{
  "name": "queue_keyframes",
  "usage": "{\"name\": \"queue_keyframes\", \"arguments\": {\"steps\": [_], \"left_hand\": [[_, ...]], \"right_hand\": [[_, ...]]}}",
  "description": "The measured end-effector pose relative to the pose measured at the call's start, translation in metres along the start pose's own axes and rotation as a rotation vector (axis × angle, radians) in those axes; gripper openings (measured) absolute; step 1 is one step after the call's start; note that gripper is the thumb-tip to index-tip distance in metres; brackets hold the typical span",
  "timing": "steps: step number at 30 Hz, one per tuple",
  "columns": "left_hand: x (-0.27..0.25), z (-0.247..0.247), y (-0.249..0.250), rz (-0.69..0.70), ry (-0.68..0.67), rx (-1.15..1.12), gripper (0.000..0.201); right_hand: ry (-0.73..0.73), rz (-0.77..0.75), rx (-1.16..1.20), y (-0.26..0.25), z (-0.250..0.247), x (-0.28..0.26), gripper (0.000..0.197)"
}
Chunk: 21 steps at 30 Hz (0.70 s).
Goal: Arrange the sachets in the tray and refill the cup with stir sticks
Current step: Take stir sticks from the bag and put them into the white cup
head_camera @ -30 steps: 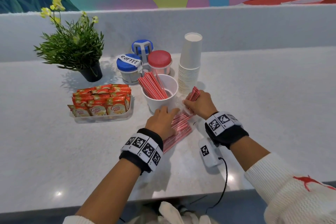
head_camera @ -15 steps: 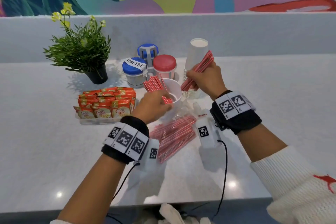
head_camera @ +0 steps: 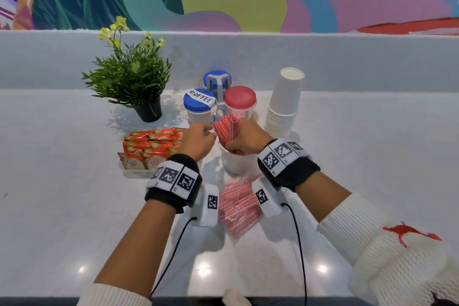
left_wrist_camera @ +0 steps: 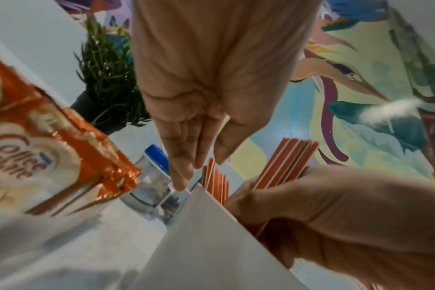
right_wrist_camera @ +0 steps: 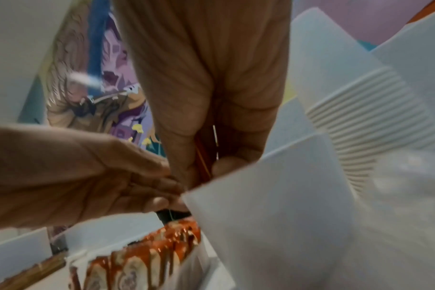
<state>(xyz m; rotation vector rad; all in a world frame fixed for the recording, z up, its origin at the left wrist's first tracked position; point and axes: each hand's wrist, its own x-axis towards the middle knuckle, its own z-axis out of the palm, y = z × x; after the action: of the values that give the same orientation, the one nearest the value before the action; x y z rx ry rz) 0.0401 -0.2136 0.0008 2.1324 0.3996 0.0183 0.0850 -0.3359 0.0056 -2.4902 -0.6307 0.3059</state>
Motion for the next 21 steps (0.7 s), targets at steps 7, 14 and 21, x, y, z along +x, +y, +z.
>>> {"name": "queue_keyframes", "arguments": {"steps": [7, 14, 21], "left_hand": [[0.000, 0.000, 0.001, 0.035, -0.073, -0.144, 0.045], [0.007, 0.000, 0.004, 0.096, -0.056, -0.223, 0.036], [0.013, 0.006, 0.000, 0.227, -0.048, 0.013, 0.034]], "right_hand": [[0.009, 0.060, -0.065, 0.009, 0.007, 0.008, 0.029], [0.018, 0.111, 0.206, 0.008, -0.004, 0.007, 0.027], [0.047, 0.248, 0.009, 0.016, -0.005, 0.008, 0.045]]}}
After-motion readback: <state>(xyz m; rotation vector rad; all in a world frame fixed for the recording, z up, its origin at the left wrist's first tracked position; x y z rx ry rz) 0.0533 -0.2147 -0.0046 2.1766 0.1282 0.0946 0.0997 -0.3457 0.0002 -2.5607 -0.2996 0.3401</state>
